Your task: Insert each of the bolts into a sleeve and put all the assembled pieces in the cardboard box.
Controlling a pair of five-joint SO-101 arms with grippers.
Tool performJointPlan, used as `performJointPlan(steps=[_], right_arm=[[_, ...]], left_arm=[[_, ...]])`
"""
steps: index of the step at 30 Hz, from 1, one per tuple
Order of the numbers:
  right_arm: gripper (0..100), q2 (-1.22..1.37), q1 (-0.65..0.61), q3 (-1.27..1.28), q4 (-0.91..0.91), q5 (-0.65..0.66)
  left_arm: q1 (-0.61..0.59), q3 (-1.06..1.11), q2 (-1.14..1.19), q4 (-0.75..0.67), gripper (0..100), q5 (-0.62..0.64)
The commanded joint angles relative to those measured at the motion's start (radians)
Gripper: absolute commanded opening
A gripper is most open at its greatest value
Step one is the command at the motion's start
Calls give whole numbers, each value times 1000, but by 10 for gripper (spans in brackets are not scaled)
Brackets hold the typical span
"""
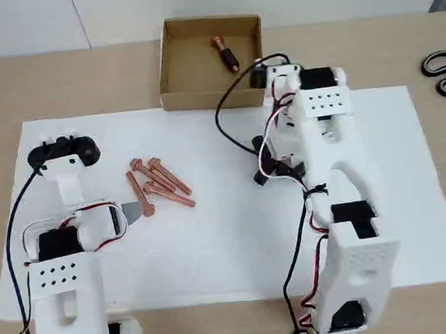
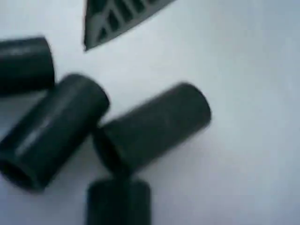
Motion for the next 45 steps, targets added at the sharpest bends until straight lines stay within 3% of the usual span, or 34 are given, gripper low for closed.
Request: performJointPlan(steps=[1,5,8,17,45], right_arm=[[209,-21,-13,-5,-64,5],[209,-10,15,-5,-156,-17],[209,8,19,-6,-159,-110],[208,51,-24,-6,-160,-187],[203,211,-44,-5,-191,-187]], left_arm=[[-6,-4,-11,-18,301,-2],[-6,-4,-11,-18,301,-2],[-6,-4,-11,-18,301,-2],[-6,-4,-11,-21,301,-2],[-6,-4,-5,-23,301,-2]])
